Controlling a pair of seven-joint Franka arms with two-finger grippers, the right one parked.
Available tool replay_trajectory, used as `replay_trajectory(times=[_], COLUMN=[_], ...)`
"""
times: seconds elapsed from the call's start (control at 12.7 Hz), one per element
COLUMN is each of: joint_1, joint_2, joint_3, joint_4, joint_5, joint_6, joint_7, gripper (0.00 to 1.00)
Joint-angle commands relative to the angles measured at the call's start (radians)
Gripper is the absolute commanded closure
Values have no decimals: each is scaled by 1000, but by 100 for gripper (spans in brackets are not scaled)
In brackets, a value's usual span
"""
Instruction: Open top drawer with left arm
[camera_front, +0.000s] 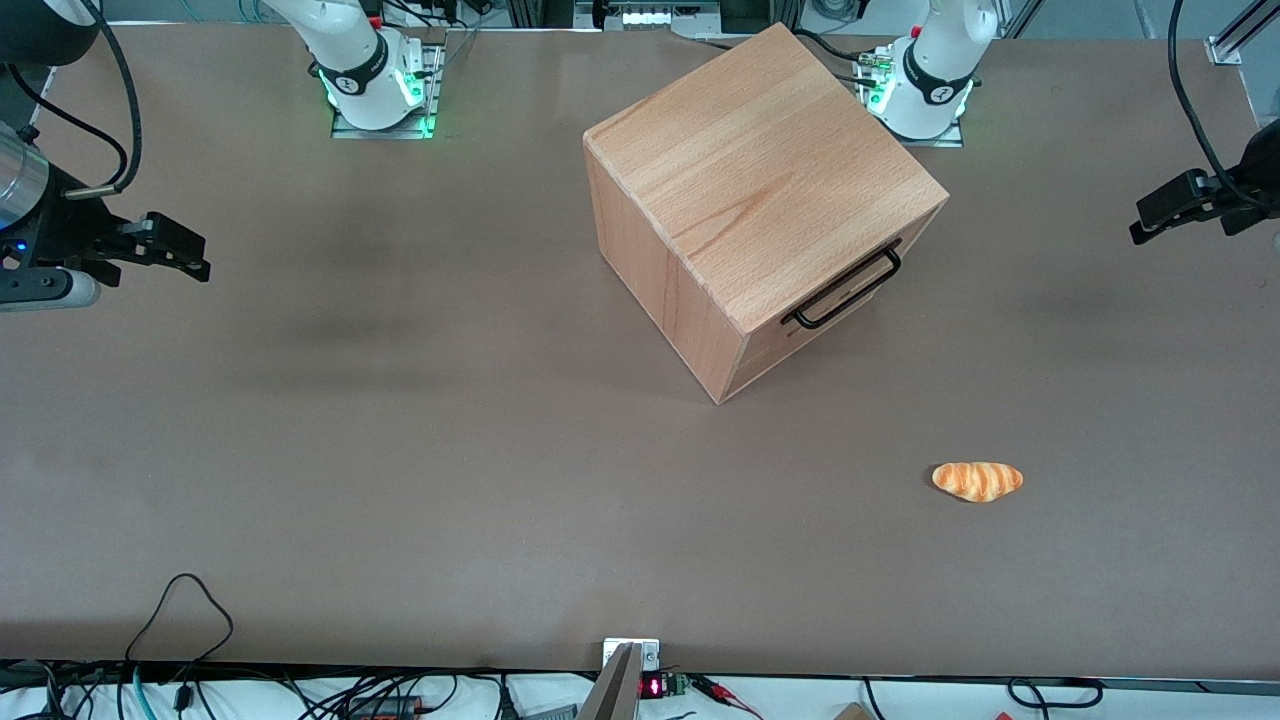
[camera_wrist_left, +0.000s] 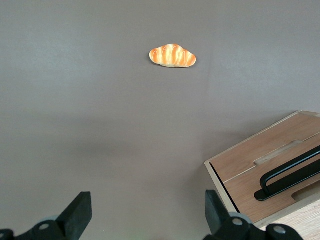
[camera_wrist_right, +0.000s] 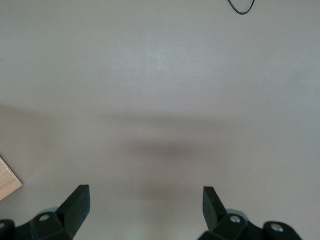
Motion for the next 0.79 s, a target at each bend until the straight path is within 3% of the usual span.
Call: replay_trajectory(times=[0.0, 0.71], joint_1=[5, -4], joint_2=[14, 31], joint_3=[1, 1], joint_4=[30, 48], joint_5=[-15, -23], joint_6=[-22, -21], joint_7=[20, 21], gripper=[0, 0])
